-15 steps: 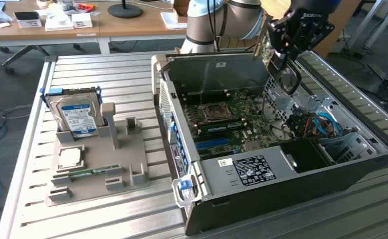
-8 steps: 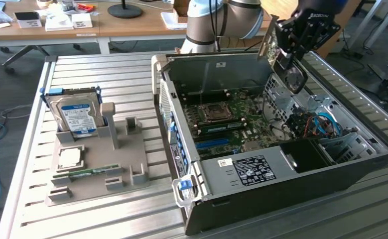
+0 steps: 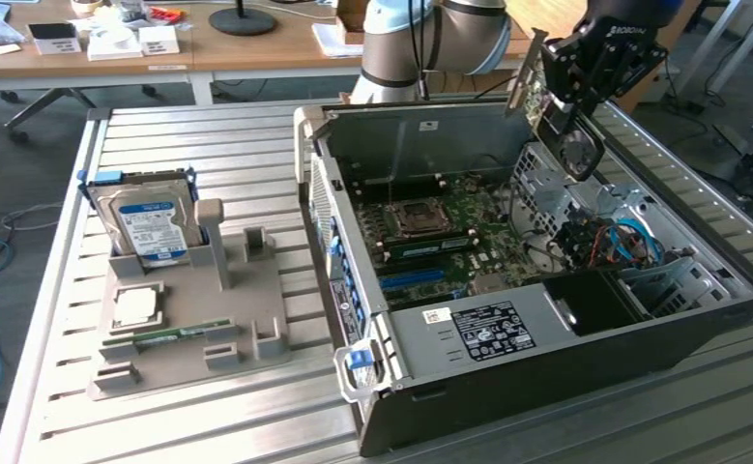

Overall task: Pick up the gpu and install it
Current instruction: 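Pick up the gpu and move the gpu toward the slot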

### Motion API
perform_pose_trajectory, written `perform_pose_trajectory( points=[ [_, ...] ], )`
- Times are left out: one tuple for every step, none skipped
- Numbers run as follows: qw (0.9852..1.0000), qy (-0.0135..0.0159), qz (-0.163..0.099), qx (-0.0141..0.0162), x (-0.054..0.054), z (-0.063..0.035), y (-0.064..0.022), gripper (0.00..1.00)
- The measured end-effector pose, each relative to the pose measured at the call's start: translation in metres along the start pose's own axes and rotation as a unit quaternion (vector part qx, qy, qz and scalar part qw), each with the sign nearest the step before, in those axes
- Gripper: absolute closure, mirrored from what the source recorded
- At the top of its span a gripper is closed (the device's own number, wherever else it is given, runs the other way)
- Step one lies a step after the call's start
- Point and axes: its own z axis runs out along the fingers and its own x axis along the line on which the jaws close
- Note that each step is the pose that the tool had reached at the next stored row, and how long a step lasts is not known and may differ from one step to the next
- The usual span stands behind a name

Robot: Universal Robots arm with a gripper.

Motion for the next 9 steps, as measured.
perform_pose_trajectory(
  points=[
    [1.0, 0.0, 0.0, 0.0, 0.0, 0.0, 0.0, 0.73],
    [1.0, 0.0, 0.0, 0.0, 0.0, 0.0, 0.0, 0.73],
    [1.0, 0.0, 0.0, 0.0, -0.0002, 0.0, 0.0, 0.73],
    [1.0, 0.0, 0.001, 0.0, -0.0005, 0.0, 0.0, 0.73],
    [1.0, -0.0001, 0.002, 0.0001, -0.0006, 0.0, 0.0, 0.73],
    [1.0, -0.0001, 0.003, 0.0001, -0.0006, 0.0001, 0.0, 0.73],
    [1.0, -0.0002, 0.004, 0.0001, -0.0007, 0.0002, -0.0002, 0.73],
    [1.0, -0.0003, 0.005, 0.0001, -0.0008, 0.0003, -0.0003, 0.73],
    [1.0, -0.0003, 0.005, 0.0001, -0.0008, 0.0003, -0.0003, 0.73]
  ],
)
